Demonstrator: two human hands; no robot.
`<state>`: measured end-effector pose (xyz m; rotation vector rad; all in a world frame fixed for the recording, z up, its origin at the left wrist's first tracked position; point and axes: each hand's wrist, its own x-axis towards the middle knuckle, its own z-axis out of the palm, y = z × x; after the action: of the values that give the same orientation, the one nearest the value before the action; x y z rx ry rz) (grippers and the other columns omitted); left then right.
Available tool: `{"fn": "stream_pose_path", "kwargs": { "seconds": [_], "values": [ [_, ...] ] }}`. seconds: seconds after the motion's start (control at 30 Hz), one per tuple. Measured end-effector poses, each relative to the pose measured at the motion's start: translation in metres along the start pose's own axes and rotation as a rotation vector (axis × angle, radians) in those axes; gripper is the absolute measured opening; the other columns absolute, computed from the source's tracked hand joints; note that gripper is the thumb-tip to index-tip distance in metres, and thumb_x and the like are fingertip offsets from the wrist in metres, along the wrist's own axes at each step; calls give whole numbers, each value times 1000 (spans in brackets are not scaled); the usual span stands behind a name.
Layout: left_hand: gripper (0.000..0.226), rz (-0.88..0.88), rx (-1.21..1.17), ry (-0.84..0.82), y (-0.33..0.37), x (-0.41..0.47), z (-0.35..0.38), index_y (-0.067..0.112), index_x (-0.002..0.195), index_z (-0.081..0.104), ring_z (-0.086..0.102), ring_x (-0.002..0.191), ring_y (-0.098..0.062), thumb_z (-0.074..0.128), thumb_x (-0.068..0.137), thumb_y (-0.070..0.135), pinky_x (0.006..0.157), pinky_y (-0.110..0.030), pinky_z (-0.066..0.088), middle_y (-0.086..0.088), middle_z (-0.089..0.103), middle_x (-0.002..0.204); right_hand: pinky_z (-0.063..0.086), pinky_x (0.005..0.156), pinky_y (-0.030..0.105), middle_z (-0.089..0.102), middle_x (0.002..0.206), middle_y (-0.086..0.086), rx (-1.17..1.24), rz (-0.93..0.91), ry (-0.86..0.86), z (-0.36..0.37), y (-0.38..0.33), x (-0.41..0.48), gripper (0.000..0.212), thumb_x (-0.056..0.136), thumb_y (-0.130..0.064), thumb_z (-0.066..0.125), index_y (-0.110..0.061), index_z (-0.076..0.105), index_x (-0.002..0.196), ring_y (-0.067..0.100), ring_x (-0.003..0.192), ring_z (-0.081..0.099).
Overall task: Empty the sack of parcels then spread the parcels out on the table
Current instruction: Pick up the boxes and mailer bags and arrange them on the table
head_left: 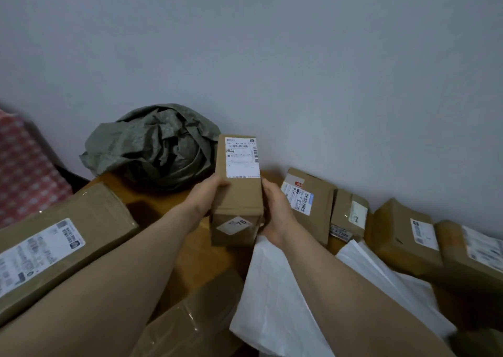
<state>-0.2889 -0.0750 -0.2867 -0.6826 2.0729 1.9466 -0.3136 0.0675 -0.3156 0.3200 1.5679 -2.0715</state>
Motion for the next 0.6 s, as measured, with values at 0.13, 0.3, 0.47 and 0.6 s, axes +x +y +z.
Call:
{"fn": "stream_pose_path", "kwargs": {
  "seconds": [0.13, 0.3, 0.47, 0.6],
  "values": [
    [45, 38, 28, 36, -4, 14, -3, 21, 142, 41, 52, 111, -23, 46, 97, 16, 98, -35, 39, -5, 54, 132, 53, 76, 32, 63, 120, 1, -153, -138, -12, 8, 7, 0, 35, 94, -42, 43, -47, 52, 128, 21, 107, 61],
    [95, 11, 382, 95, -8, 39, -1, 25, 152, 4, 24, 140, -32, 61, 81, 50, 115, -46, 24, -7, 22, 155, 38, 107, 43, 47, 141, -8, -212, -165, 38, 11, 12, 17, 45, 96, -34, 41, -49, 36, 138, 18, 124, 46],
    [114, 84, 674, 168, -17, 39, 17, 26, 151, -4, 13, 139, -33, 71, 71, 56, 112, -46, 25, -12, 13, 150, 42, 105, 48, 48, 139, -2, -356, -84, 143, 4, 16, 22, 46, 99, -40, 41, -35, 34, 144, 21, 124, 49],
    [99, 153, 598, 148, -13, 45, 27, 25, 152, 7, 27, 134, -30, 70, 78, 46, 109, -43, 32, -9, 30, 145, 43, 103, 46, 52, 134, -1, -399, -169, 221, -6, 11, 27, 42, 101, -36, 38, -30, 35, 142, 19, 118, 52]
  ]
}}
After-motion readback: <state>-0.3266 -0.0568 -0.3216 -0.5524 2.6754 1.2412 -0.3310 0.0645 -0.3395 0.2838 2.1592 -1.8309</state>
